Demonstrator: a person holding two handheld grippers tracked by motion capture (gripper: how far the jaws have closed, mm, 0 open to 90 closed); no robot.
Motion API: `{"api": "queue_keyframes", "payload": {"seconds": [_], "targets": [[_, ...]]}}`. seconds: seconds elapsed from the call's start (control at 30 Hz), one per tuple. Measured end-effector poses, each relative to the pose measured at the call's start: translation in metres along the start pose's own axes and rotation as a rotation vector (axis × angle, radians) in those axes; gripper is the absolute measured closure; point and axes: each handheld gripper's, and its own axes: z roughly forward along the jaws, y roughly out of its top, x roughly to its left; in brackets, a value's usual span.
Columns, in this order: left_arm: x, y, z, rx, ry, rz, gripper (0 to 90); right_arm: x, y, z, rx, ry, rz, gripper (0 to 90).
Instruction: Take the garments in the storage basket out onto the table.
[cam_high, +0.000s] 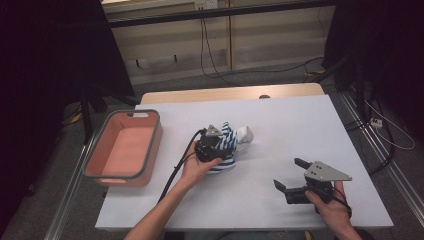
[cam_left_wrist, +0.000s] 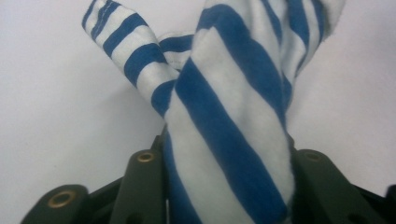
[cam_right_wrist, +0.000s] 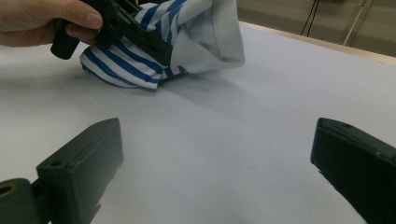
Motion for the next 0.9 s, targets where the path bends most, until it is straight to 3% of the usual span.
{"api": "queue_keyframes", "payload": {"seconds": [0.2, 0.3, 0.47, 0.67, 0.77, 0.9], "targets": [[0.001, -0.003, 0.011, 0.036, 0.008, 0.013, 54.0, 0.000, 0.000, 0.000, 0.000, -0.001, -0.001, 2.1], [0.000, -0.003, 0.013, 0.048, 0.027, 0.021, 44.8, 0.000, 0.000, 0.000, -0.001, 0.001, 0.002, 2.0], [-0.001, -0.004, 0.017, 0.058, 0.044, 0.053, 41.6, 0.000, 0.000, 0.000, 0.001, 0.001, 0.001, 2.1], [-0.001, -0.004, 0.019, 0.063, 0.072, 0.033, 30.1, 0.000, 0.000, 0.000, -0.002, 0.003, 0.000, 2.1], [-0.002, -0.004, 0.020, 0.065, 0.081, 0.036, 28.5, 0.000, 0.000, 0.000, -0.002, 0.003, 0.000, 2.1], [-0.004, -0.003, 0.021, 0.074, 0.112, 0.044, 18.5, 0.000, 0.000, 0.000, 0.000, 0.005, 0.001, 2.0]]}}
